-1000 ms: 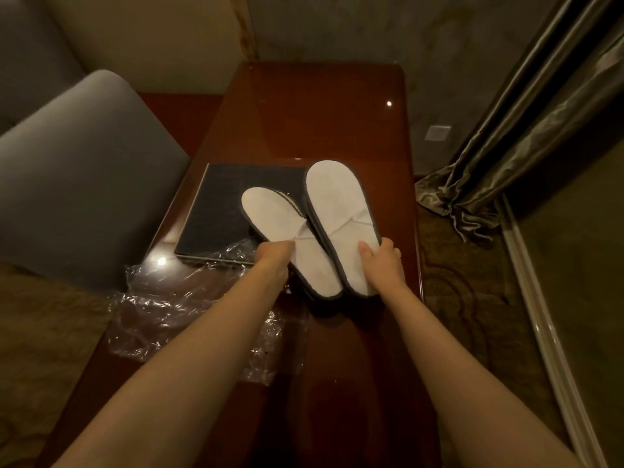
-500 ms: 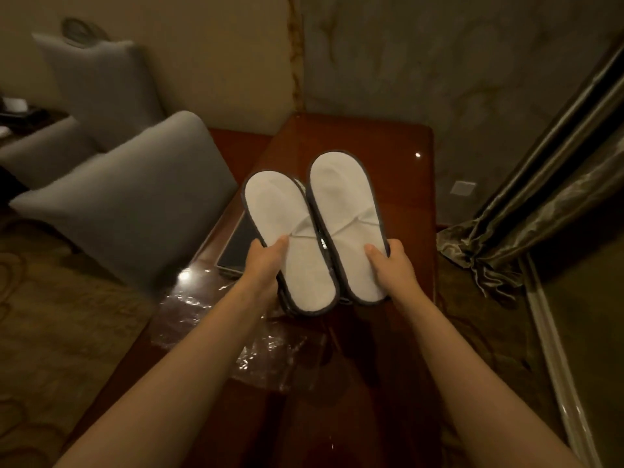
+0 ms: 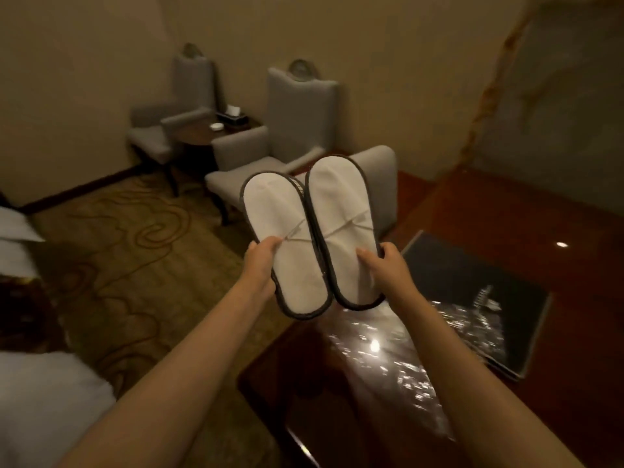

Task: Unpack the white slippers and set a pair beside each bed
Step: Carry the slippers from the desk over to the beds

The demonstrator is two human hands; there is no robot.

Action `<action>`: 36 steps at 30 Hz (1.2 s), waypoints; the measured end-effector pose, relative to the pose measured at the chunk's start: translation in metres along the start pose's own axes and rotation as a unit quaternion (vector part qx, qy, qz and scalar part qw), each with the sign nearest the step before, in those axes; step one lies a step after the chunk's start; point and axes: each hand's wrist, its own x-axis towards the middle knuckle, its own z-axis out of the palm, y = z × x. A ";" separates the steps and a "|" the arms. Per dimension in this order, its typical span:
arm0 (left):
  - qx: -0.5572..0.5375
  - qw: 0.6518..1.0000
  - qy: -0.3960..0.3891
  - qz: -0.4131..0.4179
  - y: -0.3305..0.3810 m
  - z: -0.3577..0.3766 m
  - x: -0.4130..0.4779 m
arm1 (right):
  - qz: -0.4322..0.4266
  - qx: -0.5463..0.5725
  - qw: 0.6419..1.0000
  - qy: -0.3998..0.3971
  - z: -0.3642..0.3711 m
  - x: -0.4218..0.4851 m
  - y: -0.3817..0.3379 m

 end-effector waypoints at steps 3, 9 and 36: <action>-0.001 0.999 0.042 0.010 0.030 -0.075 0.029 | -0.015 0.002 0.999 -0.045 0.083 0.004 -0.029; -0.002 0.993 0.112 0.022 0.075 -0.220 0.086 | -0.029 0.005 0.990 -0.136 0.246 0.006 -0.064; -0.116 0.936 0.333 -0.001 0.214 -0.535 0.412 | -0.029 -0.096 0.920 -0.378 0.727 0.233 -0.198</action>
